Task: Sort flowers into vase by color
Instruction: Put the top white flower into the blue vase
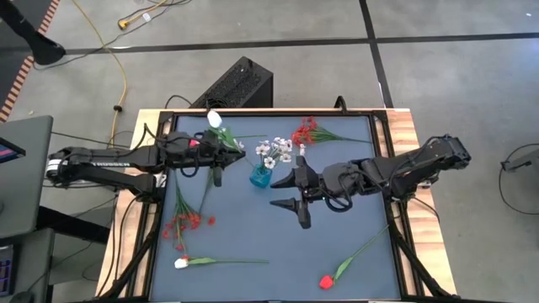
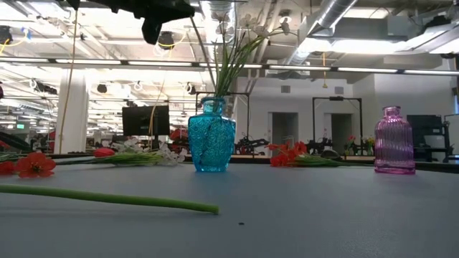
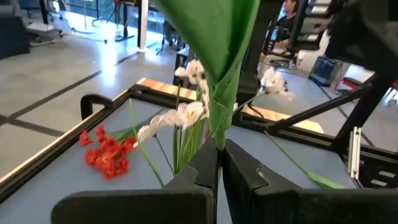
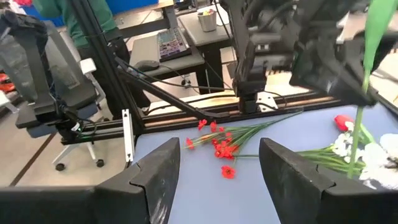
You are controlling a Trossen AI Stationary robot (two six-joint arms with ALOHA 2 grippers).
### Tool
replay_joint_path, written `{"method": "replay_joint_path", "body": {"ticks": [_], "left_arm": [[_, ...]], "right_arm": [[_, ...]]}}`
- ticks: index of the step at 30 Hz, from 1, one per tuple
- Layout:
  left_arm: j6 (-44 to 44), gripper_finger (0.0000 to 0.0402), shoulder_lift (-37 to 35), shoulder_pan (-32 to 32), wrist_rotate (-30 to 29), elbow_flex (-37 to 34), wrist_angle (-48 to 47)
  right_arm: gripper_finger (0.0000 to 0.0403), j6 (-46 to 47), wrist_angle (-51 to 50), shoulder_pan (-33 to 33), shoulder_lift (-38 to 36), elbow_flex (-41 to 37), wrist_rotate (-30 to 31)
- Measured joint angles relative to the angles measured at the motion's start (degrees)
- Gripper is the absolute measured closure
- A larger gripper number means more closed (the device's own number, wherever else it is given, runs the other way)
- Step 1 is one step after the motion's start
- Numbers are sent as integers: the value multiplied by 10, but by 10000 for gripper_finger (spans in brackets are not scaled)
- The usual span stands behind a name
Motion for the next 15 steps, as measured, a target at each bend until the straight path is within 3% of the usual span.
{"method": "replay_joint_path", "body": {"ticks": [6,15], "left_arm": [[30,401,-7,0,-28,0,-8],[33,401,-7,21,-24,0,-36]], "right_arm": [[159,10,-1,5,0,0,0],[159,11,-1,4,0,0,0]]}}
